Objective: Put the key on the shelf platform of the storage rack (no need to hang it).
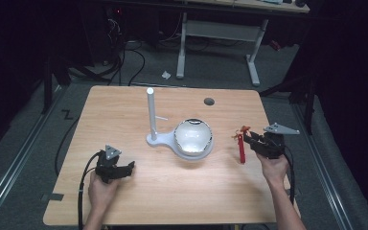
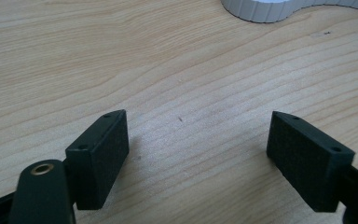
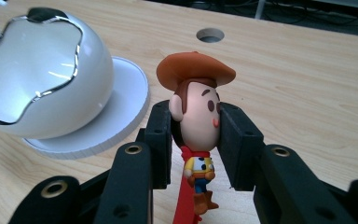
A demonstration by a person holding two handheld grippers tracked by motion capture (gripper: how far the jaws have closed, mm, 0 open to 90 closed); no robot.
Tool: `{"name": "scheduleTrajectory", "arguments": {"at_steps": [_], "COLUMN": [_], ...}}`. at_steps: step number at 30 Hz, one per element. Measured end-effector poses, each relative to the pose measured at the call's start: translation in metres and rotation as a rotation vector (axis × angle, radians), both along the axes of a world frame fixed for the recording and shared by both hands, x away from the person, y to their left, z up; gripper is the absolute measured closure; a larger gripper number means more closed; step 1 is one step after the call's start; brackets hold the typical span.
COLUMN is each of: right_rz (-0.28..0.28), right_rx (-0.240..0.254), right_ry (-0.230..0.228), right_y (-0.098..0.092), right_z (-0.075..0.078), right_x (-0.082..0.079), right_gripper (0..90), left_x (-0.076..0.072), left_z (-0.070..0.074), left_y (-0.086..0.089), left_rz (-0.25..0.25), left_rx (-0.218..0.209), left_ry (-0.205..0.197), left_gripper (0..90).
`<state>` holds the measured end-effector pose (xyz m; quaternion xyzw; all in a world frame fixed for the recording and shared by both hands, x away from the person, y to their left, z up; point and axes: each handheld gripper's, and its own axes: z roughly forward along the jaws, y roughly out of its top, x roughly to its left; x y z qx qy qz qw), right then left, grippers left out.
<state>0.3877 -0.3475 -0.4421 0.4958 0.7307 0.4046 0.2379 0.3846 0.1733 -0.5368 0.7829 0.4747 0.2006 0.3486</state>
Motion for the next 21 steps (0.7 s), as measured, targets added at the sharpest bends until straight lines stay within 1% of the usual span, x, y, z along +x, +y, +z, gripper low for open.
{"name": "scheduleTrajectory", "arguments": {"at_steps": [2, 3, 4, 5, 9, 10, 11, 16, 19, 21], "right_rz": [0.002, 0.006, 0.006, 0.011, 0.020, 0.020, 0.028, 0.037, 0.044, 0.043], "right_rx": [0.007, 0.014, 0.014, 0.021, 0.019, 0.019, 0.022, 0.020, 0.028, 0.029], "right_ry": [-0.010, -0.023, -0.023, -0.028, -0.048, -0.048, -0.060, -0.071, -0.084, -0.083], "right_y": [-0.001, -0.002, -0.002, -0.002, -0.002, -0.002, -0.002, -0.002, -0.002, -0.002], "right_z": [0.005, 0.010, 0.010, 0.014, 0.022, 0.022, 0.026, 0.033, 0.038, 0.039], "right_x": [-0.003, -0.005, -0.005, -0.008, -0.014, -0.014, -0.016, -0.020, -0.024, -0.025], "right_gripper": [67.1, 67.1, 67.1, 67.1, 67.1, 67.1, 67.1, 67.1, 67.1, 67.1], "left_x": [0.000, 0.000, 0.000, 0.000, 0.000, 0.000, 0.000, 0.000, 0.000, 0.000], "left_z": [0.000, 0.000, 0.000, 0.000, 0.000, 0.000, 0.000, 0.000, 0.000, 0.000], "left_y": [0.000, 0.000, 0.000, 0.000, 0.000, 0.000, 0.000, 0.000, 0.000, 0.000], "left_rz": [0.000, -0.001, -0.001, -0.001, -0.001, -0.001, 0.000, 0.000, -0.001, -0.001], "left_rx": [0.000, 0.000, 0.000, 0.000, 0.000, 0.000, 0.000, 0.000, 0.000, 0.000], "left_ry": [0.000, 0.001, 0.001, 0.001, 0.001, 0.001, 0.001, 0.001, 0.001, 0.001], "left_gripper": [21.4, 21.4, 21.4, 21.4, 21.4, 21.4, 21.4, 21.4, 21.4, 21.4]}}
